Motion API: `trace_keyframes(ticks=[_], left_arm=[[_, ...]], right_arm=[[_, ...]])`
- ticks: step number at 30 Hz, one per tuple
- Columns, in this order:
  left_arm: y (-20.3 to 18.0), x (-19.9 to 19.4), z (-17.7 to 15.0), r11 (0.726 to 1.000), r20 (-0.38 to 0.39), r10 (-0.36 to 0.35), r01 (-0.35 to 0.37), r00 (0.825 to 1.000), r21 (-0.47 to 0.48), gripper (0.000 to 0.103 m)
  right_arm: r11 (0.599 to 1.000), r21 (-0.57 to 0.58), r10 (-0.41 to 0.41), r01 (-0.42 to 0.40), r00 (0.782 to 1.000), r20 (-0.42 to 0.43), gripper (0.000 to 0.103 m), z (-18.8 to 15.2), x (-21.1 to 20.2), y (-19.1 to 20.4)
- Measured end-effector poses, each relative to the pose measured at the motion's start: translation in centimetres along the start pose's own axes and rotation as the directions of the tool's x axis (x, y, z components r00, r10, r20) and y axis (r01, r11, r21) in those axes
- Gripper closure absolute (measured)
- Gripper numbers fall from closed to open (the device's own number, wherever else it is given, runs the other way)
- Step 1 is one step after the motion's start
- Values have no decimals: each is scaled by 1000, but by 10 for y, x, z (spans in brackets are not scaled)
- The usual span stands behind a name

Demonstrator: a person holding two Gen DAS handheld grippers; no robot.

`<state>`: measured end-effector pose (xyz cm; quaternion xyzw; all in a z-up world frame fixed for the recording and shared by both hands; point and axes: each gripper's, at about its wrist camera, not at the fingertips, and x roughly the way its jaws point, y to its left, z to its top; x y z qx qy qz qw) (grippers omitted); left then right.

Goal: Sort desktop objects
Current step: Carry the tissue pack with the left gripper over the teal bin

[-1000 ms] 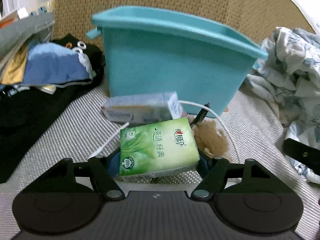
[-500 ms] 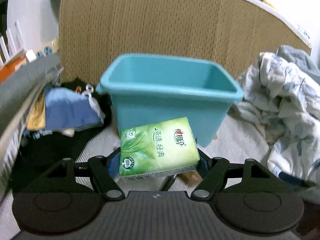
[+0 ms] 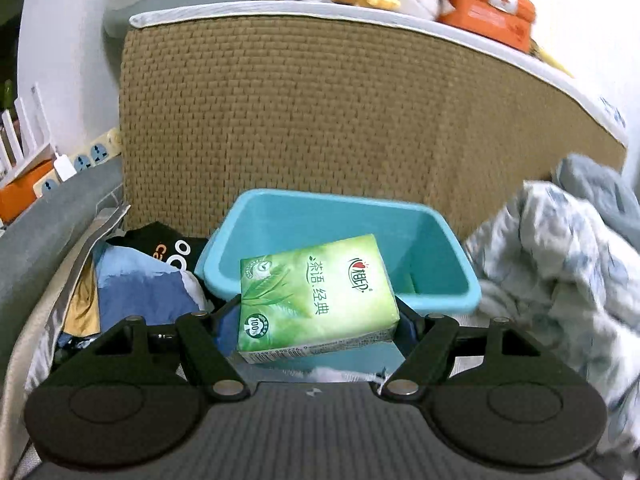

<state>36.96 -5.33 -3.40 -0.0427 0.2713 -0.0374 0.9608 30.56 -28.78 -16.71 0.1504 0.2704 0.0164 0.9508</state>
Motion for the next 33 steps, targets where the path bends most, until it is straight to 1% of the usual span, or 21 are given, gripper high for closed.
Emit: trace_keyframes(ticks=[2, 5, 9, 12, 16, 20, 25, 28, 33], left_arm=[[7, 7, 9, 999, -12, -5, 4, 1000, -37, 27], [15, 22, 20, 998, -27, 3, -5, 1000, -57, 27], [22, 42, 20, 998, -51, 18, -21, 999, -60, 27], [21, 55, 17, 998, -57, 37, -39, 998, -39, 27], [14, 63, 12, 999, -61, 27, -28, 998, -26, 27], [6, 53, 12, 1000, -39, 8, -8, 999, -1, 27], [-19, 18, 17, 994, 29, -15, 12, 999, 108, 27], [-35, -1, 29, 986, 71, -38, 26, 997, 163, 27], [-49, -20, 56, 982, 125, -67, 43, 990, 182, 27]], right_arm=[[1000, 3, 5, -5, 1000, -1, 9, 1, 0, 0], [1000, 2, 11, -11, 1000, -4, 9, 0, 1, 1], [1000, 6, 17, -17, 1000, -15, 9, -1, 3, 1], [1000, 9, 18, -18, 1000, -22, 9, -1, 5, 2], [1000, 5, 22, -21, 1000, -20, 9, -1, 4, 3], [1000, 11, 23, -23, 999, -24, 9, 0, 5, 3], [999, 19, 31, -31, 999, -9, 9, 4, 0, 4], [999, 19, 31, -31, 1000, -4, 9, 5, -1, 4], [999, 30, 26, -25, 1000, -16, 9, 4, 2, 2]])
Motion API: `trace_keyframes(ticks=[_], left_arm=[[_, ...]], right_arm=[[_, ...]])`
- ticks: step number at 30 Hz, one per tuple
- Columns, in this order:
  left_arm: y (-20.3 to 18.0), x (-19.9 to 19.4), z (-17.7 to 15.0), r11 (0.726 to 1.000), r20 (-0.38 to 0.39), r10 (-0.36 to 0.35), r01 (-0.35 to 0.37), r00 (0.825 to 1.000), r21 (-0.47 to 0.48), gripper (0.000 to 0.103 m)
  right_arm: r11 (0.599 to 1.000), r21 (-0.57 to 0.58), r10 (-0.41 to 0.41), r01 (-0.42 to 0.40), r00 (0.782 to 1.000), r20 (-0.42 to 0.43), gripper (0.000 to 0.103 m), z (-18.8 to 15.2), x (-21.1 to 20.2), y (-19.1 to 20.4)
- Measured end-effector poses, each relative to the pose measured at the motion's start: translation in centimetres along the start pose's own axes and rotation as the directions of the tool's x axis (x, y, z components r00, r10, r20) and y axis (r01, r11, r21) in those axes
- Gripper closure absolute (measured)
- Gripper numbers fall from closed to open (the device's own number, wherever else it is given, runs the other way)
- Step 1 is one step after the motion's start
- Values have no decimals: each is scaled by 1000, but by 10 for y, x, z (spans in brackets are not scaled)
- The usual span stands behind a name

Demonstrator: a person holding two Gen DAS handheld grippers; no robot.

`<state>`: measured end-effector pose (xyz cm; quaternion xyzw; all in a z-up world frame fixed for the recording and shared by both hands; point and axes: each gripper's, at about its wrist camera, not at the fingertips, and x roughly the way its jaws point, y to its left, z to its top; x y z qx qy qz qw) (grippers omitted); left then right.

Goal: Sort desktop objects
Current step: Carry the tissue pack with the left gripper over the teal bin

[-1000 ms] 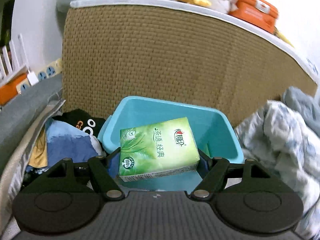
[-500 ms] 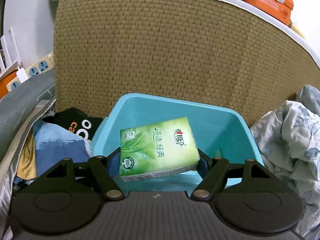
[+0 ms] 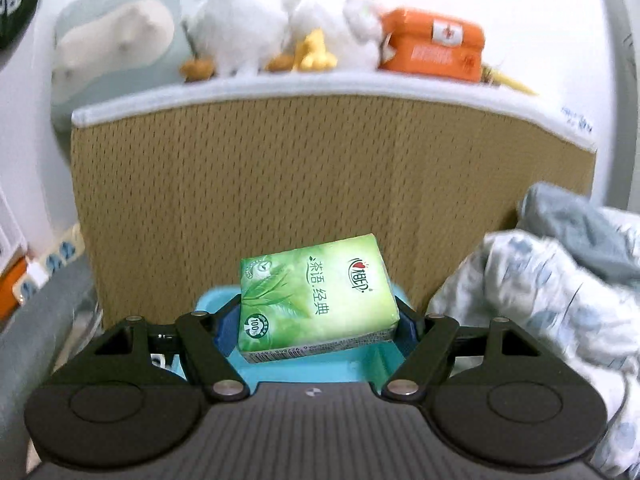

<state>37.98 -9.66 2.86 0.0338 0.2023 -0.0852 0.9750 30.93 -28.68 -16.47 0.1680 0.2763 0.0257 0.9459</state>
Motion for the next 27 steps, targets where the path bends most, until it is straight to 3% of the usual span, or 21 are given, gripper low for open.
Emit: trace_keyframes(ticks=[7, 11, 18, 27], left_arm=[[-11, 11, 43, 999, 27, 3, -4, 1000, 45, 27], [-11, 36, 47, 998, 19, 31, -32, 999, 60, 27], [9, 89, 15, 999, -126, 51, -51, 991, 1, 27], [22, 144, -11, 997, -294, 64, -74, 954, -22, 27]], right_arm=[[1000, -9, 7, -7, 1000, -4, 9, -1, 0, 2], [1000, -13, 5, -5, 1000, -6, 9, -2, 0, 1], [1000, -5, -5, 5, 1000, -9, 9, 0, 3, -2], [1000, 12, 3, -3, 1000, -16, 9, 2, 4, -5]])
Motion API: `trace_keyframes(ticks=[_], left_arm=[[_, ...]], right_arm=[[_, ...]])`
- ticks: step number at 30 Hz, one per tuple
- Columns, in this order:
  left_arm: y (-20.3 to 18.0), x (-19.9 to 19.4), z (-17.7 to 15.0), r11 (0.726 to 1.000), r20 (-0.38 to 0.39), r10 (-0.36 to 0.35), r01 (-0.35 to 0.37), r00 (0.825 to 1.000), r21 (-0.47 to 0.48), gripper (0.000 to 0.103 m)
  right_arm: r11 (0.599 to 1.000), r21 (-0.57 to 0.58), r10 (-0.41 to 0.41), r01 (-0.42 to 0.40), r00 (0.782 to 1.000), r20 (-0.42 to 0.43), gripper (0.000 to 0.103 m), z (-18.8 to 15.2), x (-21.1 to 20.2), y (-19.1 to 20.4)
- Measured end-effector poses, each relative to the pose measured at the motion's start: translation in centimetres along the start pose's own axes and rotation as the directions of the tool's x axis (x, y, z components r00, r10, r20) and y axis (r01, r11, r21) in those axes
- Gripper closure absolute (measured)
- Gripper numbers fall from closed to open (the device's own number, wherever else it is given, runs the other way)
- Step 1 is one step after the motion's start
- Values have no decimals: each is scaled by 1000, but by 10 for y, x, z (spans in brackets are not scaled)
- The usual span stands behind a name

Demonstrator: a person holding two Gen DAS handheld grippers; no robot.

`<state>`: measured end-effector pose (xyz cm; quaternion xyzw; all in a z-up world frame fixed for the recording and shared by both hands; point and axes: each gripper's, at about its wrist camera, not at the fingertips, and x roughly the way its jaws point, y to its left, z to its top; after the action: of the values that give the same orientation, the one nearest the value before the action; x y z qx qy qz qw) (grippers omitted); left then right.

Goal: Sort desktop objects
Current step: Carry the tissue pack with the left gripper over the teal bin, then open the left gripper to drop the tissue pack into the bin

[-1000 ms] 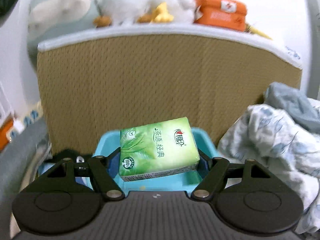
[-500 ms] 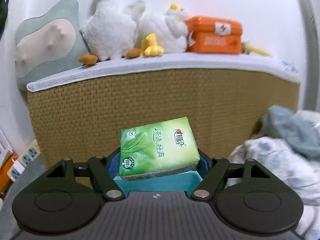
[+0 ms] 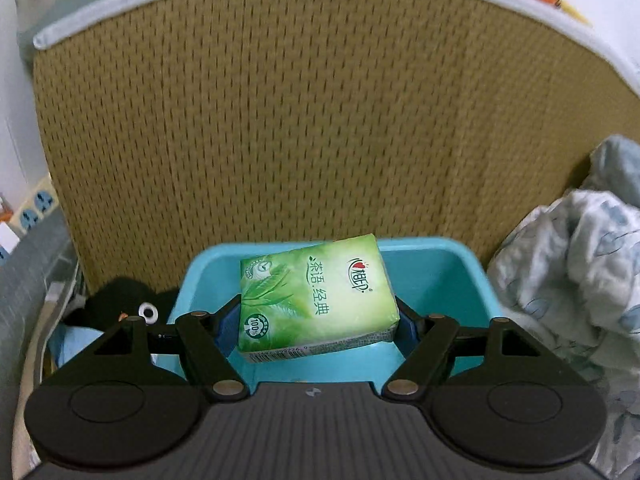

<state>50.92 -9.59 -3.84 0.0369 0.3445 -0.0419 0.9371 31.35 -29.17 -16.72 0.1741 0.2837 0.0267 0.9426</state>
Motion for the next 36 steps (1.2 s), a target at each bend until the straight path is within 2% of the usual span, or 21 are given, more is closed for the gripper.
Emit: trace_keyframes(ticks=[6, 9, 22, 31, 36], left_arm=[[0, 34, -3, 1000, -128, -22, 21, 992, -12, 27], [-2, 41, -3, 999, -165, -29, 25, 986, -24, 27], [-3, 44, -4, 1000, -215, -12, 13, 976, 6, 26], [-1, 40, -2, 1000, -206, 4, -1, 979, 15, 23], [3, 29, -2, 1000, -188, -17, 17, 982, -1, 23]], right_arm=[[1000, 13, 0, 0, 1000, -7, 9, 0, 1, -3], [1000, 14, 2, -2, 1000, -8, 9, 0, 1, -3], [1000, 15, 7, -7, 1000, -13, 9, 0, 1, -3], [1000, 11, 8, -8, 1000, -13, 9, 1, 1, -2], [1000, 6, 8, -8, 1000, -9, 9, 1, 1, -1]])
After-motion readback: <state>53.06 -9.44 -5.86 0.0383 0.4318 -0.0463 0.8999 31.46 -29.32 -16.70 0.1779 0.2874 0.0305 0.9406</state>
